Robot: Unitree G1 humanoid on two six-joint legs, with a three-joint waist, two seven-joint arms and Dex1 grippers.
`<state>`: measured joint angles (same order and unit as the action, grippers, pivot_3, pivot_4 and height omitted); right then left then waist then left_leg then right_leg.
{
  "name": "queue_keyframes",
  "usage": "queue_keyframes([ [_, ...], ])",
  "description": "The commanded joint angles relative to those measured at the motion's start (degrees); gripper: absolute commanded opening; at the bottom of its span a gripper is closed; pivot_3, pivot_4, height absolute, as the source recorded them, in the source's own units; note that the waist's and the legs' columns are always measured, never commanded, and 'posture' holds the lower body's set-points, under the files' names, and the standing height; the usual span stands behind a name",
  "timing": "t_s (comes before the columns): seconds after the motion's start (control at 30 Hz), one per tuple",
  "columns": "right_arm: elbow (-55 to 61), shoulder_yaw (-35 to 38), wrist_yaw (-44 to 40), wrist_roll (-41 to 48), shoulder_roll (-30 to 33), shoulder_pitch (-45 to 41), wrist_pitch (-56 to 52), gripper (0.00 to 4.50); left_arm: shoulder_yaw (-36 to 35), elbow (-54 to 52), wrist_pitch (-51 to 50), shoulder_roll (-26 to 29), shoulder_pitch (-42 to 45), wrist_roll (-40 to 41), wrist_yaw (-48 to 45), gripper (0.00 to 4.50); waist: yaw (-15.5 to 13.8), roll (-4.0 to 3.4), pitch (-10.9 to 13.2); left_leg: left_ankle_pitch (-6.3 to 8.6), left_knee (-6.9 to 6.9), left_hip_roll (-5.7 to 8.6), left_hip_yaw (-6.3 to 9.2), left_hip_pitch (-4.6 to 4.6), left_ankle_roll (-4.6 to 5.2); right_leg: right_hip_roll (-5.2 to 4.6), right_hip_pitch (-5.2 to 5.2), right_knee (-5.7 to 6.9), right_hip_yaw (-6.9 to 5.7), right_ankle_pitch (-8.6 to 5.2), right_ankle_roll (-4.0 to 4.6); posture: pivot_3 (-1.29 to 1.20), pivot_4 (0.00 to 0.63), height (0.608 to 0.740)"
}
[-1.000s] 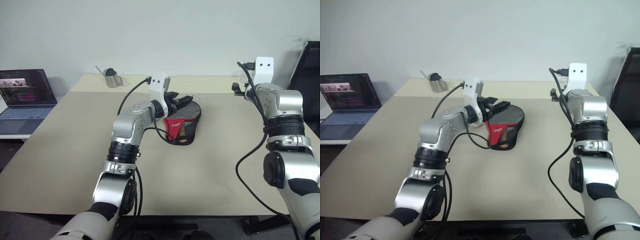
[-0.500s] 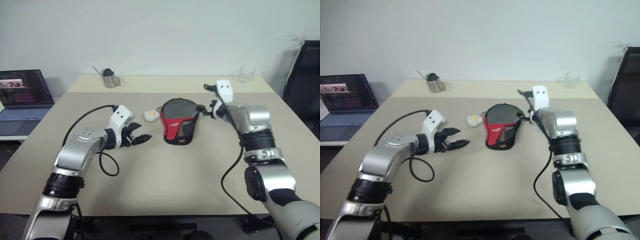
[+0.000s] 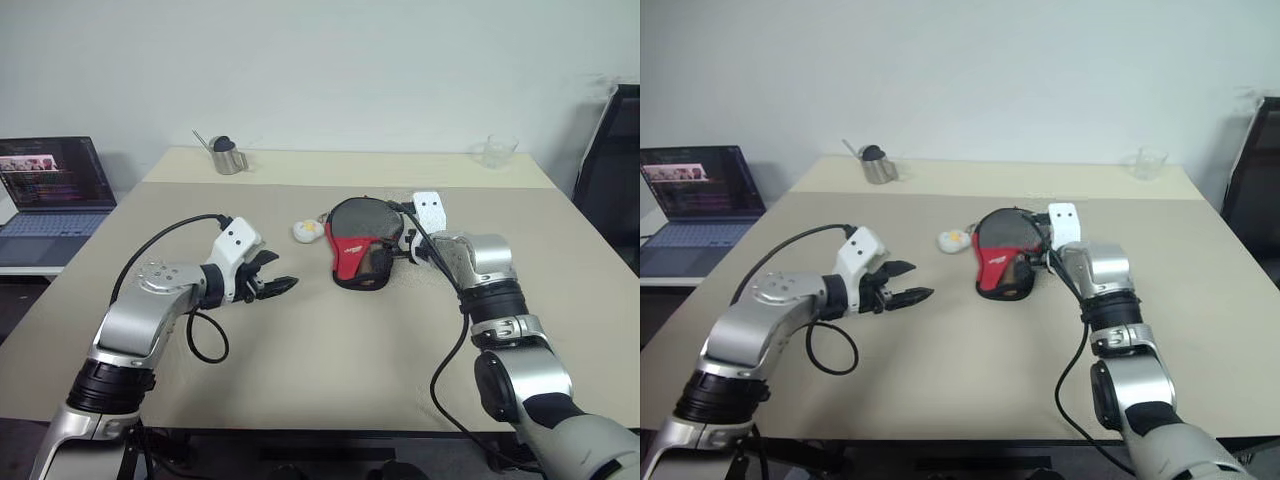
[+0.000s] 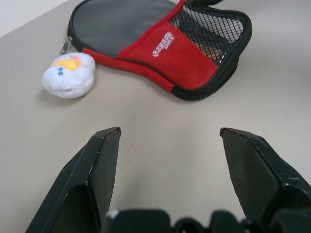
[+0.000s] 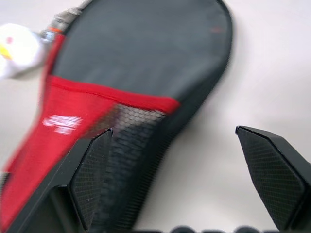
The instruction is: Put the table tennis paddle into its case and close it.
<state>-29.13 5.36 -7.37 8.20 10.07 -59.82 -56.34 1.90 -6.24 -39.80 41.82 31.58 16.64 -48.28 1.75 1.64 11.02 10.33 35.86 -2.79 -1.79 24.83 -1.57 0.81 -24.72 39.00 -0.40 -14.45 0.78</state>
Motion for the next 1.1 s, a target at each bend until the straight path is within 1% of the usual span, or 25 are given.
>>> queue_keyframes([
  [0.03, 0.98, -0.08, 0.05, 0.07, 0.01, 0.53, -1.17, 4.5, -1.05, -1.09, 0.24, 0.65, 1.22, 0.21, -0.01, 3.55, 0.04, 0.0, 0.0, 0.0, 0.0, 0.0, 0.0, 0.0, 0.0, 0.0, 0.0, 0.0, 0.01, 0.0, 0.0, 0.0, 0.15, 0.74],
  [0.4, 3.11, -0.48, 0.78, -0.26, -2.29, 3.56, -2.95, 4.5, -0.26, -1.38, -0.09, -0.02, 1.44, -0.04, 0.42, 3.55, 0.14, 0.0, 0.0, 0.0, 0.01, 0.01, -0.02, -0.01, 0.0, 0.0, 0.0, 0.01, 0.02, 0.0, 0.0, 0.0, 0.15, 0.74],
  [0.73, 2.64, 1.74, 1.21, 0.39, -0.82, 0.5, -2.21, 4.5, -0.83, -0.97, -0.35, 0.92, 1.24, -0.62, 0.79, 3.55, 0.13, 0.0, 0.0, 0.0, 0.02, 0.01, -0.02, -0.01, 0.0, -0.01, 0.0, 0.01, 0.04, 0.0, 0.0, 0.0, 0.15, 0.74],
  [1.1, 2.77, 1.52, 1.47, 0.79, -4.44, 1.29, -2.93, 4.5, -0.96, -0.65, -0.63, 0.56, 1.14, -0.59, 1.95, 3.55, 0.12, 0.0, 0.0, 0.0, 0.02, 0.01, -0.01, -0.01, 0.0, 0.0, 0.0, 0.01, 0.02, 0.0, 0.0, 0.0, 0.15, 0.74],
])
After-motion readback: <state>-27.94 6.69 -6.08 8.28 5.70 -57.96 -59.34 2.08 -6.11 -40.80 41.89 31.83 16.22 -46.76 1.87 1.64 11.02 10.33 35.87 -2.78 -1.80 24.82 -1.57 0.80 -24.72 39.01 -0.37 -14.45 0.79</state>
